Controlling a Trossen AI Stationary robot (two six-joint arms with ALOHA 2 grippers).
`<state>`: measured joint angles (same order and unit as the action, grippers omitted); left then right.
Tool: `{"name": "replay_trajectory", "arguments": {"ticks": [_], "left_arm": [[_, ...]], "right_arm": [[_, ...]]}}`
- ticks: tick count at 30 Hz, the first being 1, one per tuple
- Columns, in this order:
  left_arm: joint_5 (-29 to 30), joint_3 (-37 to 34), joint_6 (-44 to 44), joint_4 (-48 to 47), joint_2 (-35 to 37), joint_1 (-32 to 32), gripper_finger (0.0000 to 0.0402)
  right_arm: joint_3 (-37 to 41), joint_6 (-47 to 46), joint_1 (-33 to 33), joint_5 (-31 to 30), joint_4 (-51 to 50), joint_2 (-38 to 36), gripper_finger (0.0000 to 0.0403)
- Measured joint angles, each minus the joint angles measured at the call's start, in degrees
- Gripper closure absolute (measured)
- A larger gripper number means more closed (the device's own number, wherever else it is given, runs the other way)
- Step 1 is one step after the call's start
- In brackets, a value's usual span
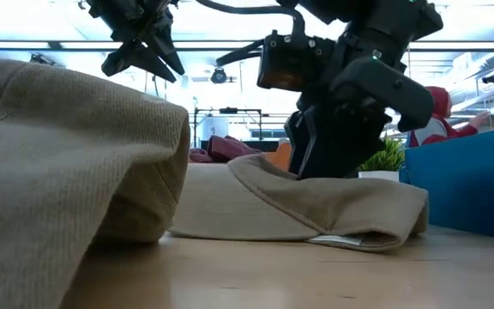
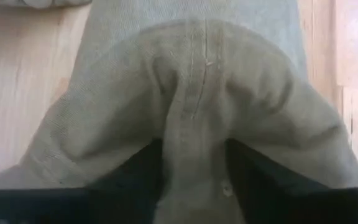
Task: Pick & Place hat
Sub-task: Put the top brown cap into the blue bin
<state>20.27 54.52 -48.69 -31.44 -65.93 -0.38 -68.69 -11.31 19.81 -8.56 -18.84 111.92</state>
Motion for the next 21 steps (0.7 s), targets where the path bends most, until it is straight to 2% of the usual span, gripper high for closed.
{"name": "replay_trajectory", "arguments": {"ticks": [6, 7, 10, 15, 21], "left_arm": [[0.0, 0.0, 0.0, 0.0, 0.0, 0.0, 0.0301], [0.0, 0.0, 0.0, 0.0, 0.0, 0.0, 0.0301], [0.0, 0.0, 0.0, -0.1, 0.0, 0.0, 0.0301], [0.0, 0.0, 0.0, -0.1, 0.0, 0.0, 0.0301], [0.0, 0.0, 0.0, -0.2, 0.0, 0.0, 0.0301]], "right_arm": [[0.0, -1.4, -0.3, 0.8, -0.1, -0.4, 0.0376], [0.0, -1.7, -0.3, 1.4, -0.2, -0.8, 0.0387], [-0.4, -1.8, -0.2, 2.2, -1.7, -2.9, 0.0387], [-5.3, -1.7, -0.1, 1.7, -10.6, -9.2, 0.0396], [-17.3, -3.3, 0.7, 1.4, -32.1, -17.4, 0.0399]]}}
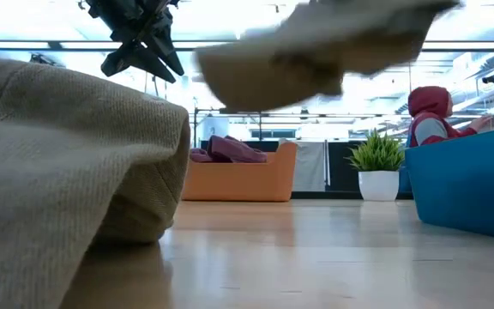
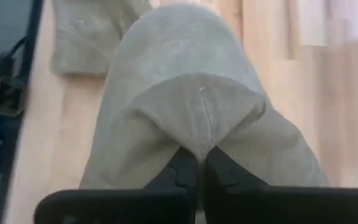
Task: Pick & Place hat
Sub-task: Put the top brown cap into the blue bin
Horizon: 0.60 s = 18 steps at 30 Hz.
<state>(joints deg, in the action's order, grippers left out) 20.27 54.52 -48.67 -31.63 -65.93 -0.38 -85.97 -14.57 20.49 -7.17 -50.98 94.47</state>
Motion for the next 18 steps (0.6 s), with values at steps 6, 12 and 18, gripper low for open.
{"name": "replay_trajectory", "arguments": {"ticks": [6, 12, 18], "left_arm": [[0.0, 0.0, 0.0, 0.0, 0.0, 0.0, 0.0301], [0.0, 0.0, 0.0, 0.1, 0.0, 0.0, 0.0301], [0.0, 0.0, 0.0, 0.2, 0.0, 0.0, 0.0301]], "right_arm": [[-10.8, -4.4, 4.2, 0.3, -24.2, -4.6, 0.0401], [-8.6, -12.7, 12.1, 0.1, -34.3, -9.3, 0.0402], [3.0, -20.0, 22.2, -3.8, -29.1, -13.2, 0.0402]]}}
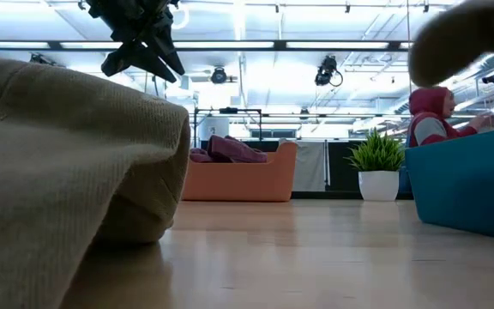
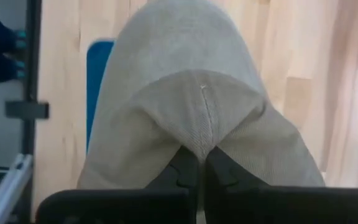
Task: Pick & Place hat
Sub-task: Put the top brown cap into the blue bin
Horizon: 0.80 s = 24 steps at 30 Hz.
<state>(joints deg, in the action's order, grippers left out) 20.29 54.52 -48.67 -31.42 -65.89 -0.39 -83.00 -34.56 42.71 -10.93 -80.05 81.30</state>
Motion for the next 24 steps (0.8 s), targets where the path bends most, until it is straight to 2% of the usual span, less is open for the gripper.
{"name": "replay_trajectory", "arguments": {"ticks": [6, 10, 14, 17, 24], "left_arm": [[0.0, 0.0, 0.0, 0.0, 0.0, 0.0, 0.0301], [0.0, 0.0, 0.0, 0.0, 0.0, 0.0, 0.0301], [0.0, 0.0, -0.2, 0.0, 0.0, 0.0, 0.0301], [0.0, 0.0, -0.2, 0.2, 0.0, 0.0, 0.0301], [0.0, 0.0, -0.2, 0.2, 0.0, 0.0, 0.0301]], "right_arm": [[12.1, -4.5, 6.6, -2.1, 5.3, -0.7, 0.0403], [19.0, -7.0, 7.7, -4.8, 10.1, -0.6, 0.0403], [24.3, -7.0, 7.5, -2.8, 20.7, -0.6, 0.0403], [26.4, -10.8, 7.6, -0.4, 25.6, -0.6, 0.0403], [26.5, -21.5, 7.8, -0.2, 24.5, -0.8, 0.0403]]}}
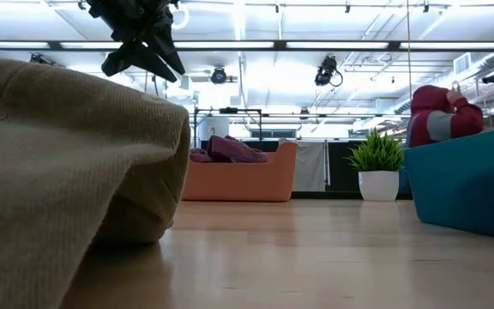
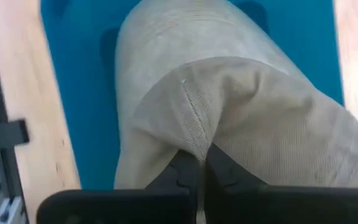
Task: Pick & Place hat
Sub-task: Put the top brown cap into the blue bin, then put the brown cap into the blue bin
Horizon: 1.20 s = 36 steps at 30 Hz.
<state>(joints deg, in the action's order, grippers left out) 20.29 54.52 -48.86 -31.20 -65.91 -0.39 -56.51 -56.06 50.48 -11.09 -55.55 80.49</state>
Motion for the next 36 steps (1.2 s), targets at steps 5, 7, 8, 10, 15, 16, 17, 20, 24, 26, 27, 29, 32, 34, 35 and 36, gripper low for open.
{"name": "replay_trajectory", "arguments": {"ticks": [5, 7, 8, 10, 15, 16, 17, 20, 24, 26, 27, 29, 32, 34, 35, 36], "left_arm": [[0.0, 0.0, 0.0, 0.1, 0.0, 0.0, 0.0301], [0.0, 0.0, 0.0, 0.1, 0.0, 0.0, 0.0301], [0.0, 0.0, 0.0, 0.1, 0.0, 0.0, 0.0301], [0.0, 0.0, 0.0, 0.1, 0.0, 0.0, 0.0301], [0.0, 0.0, 0.0, 0.1, 0.0, 0.0, 0.0301], [0.0, 0.0, 0.0, 0.1, 0.0, 0.0, 0.0301], [0.0, 0.0, 0.0, 0.1, 0.0, 0.0, 0.0301], [0.0, 0.0, 0.0, 0.1, 0.0, 0.0, 0.0301], [0.0, 0.0, 0.0, 0.1, 0.0, 0.0, 0.0301], [0.0, 0.0, 0.0, 0.1, 0.0, 0.0, 0.0301], [0.0, 0.0, 0.0, 0.1, 0.0, 0.0, 0.0301], [0.0, 0.0, -0.3, 0.1, 0.0, 0.0, 0.0301], [0.0, 0.0, -0.5, 0.2, 0.0, 0.0, 0.0301], [0.0, 0.0, -0.5, 0.2, 0.0, 0.0, 0.0301], [0.0, 0.0, -0.5, 0.2, 0.0, 0.0, 0.0301], [0.0, 0.0, -0.5, 0.2, 0.0, 0.0, 0.0301]], "right_arm": [[0.0, -3.9, 0.0, -1.5, -3.5, 0.0, 0.0401], [0.1, -3.2, 0.0, -1.0, -3.6, 0.2, 0.0393], [0.6, -3.0, 0.0, -0.4, -2.8, 0.2, 0.0386], [2.5, -3.1, 0.0, 1.2, 0.3, 0.2, 0.0369], [6.4, -6.4, -0.4, 7.0, 7.0, 0.2, 0.0318], [6.4, -7.6, -0.5, 7.5, 7.0, 0.2, 0.0308], [6.0, -8.8, -0.5, 7.7, 6.6, 0.1, 0.0297], [3.7, -9.1, -0.5, 8.0, 5.6, 0.1, 0.0269], [-1.4, -4.3, -0.5, 9.2, 4.2, 0.1, 0.0243], [-4.0, -3.1, -0.6, 9.2, 3.0, 0.0, 0.0235], [-5.1, -2.5, -0.8, 9.2, 2.3, 0.0, 0.0232], [-6.8, -1.5, -1.3, 9.6, 0.8, 0.0, 0.0227], [-9.0, -0.4, -2.1, 10.2, -2.9, 0.0, 0.0219], [-10.2, 0.4, -2.9, 9.9, -6.0, 0.0, 0.0214], [-11.0, 0.7, -3.3, 9.4, -7.4, 0.0, 0.0212], [-11.8, 1.1, -3.8, 8.8, -8.7, 0.0, 0.0211]]}}
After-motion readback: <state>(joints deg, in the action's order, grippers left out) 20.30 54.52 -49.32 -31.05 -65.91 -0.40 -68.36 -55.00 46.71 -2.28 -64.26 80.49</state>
